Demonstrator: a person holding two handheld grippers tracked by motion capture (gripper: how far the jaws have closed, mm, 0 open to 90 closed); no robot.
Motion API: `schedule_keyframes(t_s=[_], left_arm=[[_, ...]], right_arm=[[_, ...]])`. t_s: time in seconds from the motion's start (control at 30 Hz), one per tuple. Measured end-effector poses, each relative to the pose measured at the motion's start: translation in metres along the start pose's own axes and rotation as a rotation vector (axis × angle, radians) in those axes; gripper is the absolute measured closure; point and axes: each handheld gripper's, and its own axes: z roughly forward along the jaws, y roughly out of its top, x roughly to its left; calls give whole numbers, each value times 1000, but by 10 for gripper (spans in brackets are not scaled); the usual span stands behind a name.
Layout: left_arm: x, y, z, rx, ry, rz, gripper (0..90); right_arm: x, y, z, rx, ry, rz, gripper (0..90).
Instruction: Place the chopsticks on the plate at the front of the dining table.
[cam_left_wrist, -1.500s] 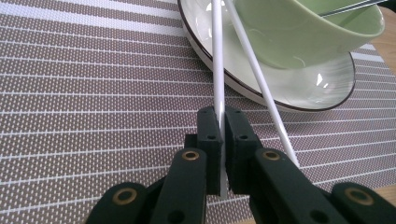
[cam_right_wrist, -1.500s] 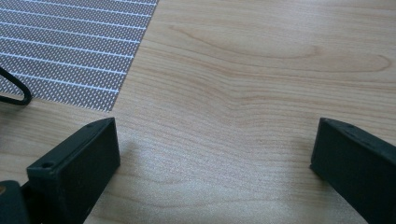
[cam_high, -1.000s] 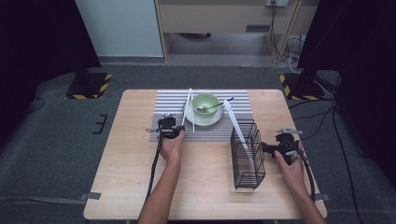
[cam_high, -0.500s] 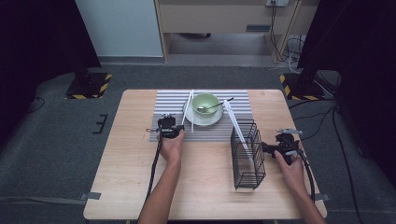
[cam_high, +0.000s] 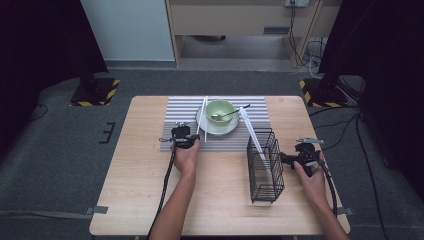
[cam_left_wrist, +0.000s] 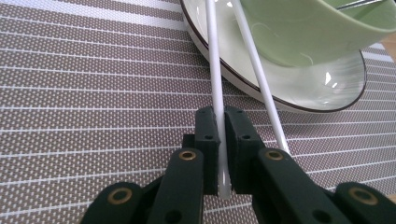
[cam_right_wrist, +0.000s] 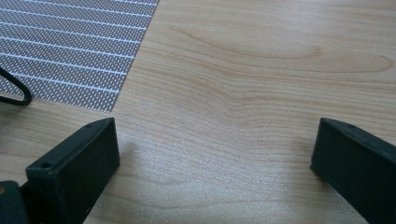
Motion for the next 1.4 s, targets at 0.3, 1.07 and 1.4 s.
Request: schedule_keyframes(t_s=[0.3, 1.07, 1.4], left_arm=[[-3, -1, 0, -12, 39, 70, 728], [-9, -3, -18, 0, 55, 225, 623], [-6, -6, -16, 31, 35, 225, 722]], right_arm=[[0, 0, 0, 0, 0, 0, 10], [0, 0, 0, 0, 0, 1, 10], [0, 0, 0, 0, 0, 1, 10]])
